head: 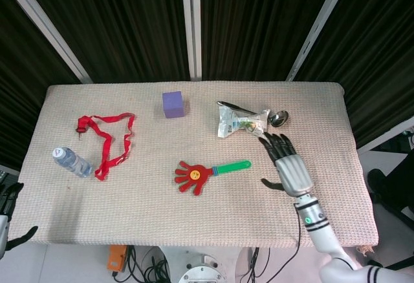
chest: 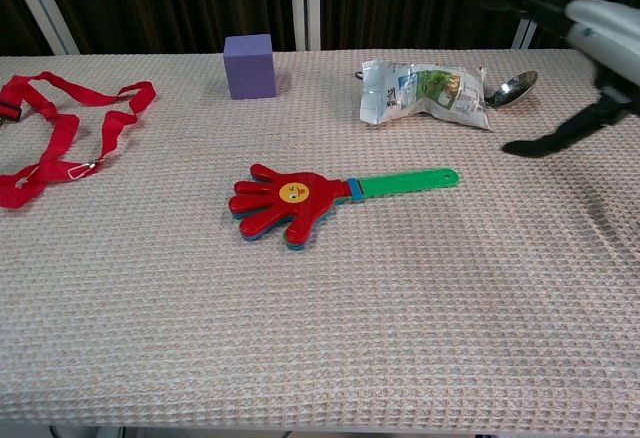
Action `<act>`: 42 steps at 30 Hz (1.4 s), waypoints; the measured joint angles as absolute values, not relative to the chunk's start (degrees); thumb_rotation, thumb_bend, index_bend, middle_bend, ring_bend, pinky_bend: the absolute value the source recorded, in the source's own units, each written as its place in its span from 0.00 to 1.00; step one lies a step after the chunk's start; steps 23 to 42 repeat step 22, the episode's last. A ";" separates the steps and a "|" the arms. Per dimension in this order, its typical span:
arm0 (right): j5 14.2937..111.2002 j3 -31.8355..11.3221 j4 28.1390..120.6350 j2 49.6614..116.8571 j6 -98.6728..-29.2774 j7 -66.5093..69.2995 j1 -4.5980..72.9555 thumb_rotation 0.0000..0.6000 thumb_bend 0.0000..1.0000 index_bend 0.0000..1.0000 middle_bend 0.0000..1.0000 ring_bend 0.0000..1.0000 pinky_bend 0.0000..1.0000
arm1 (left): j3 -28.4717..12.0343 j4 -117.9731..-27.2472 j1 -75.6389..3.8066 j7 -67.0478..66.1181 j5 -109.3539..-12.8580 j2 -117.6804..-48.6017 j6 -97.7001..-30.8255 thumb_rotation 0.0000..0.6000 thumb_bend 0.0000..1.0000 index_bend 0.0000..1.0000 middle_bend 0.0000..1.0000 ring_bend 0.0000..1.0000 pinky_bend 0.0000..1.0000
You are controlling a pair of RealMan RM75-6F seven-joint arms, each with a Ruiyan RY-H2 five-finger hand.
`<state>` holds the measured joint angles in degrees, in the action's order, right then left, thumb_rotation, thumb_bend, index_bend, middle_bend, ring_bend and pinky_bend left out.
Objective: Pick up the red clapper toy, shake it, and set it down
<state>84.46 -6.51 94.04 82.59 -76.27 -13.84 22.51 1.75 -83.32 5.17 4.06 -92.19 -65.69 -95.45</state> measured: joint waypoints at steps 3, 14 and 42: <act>86.63 -2.29 95.25 77.43 -83.91 -16.71 15.82 1.00 0.05 0.00 0.00 0.00 0.00 | 1.82 -83.89 5.03 3.46 -92.67 -65.70 -95.47 1.00 0.12 0.05 0.07 0.00 0.00; 83.16 2.57 80.98 74.44 -96.76 -4.94 -0.73 1.00 0.07 0.00 0.00 0.00 0.00 | 1.84 -83.58 4.81 2.48 -93.92 -65.67 -96.30 1.00 0.15 0.05 0.06 0.00 0.00; 82.33 1.14 78.06 74.70 -96.33 -1.10 -3.04 1.00 0.07 0.00 0.00 0.00 0.00 | 1.61 -81.83 4.69 2.33 -93.11 -66.51 -95.66 1.00 0.15 0.07 0.05 0.00 0.00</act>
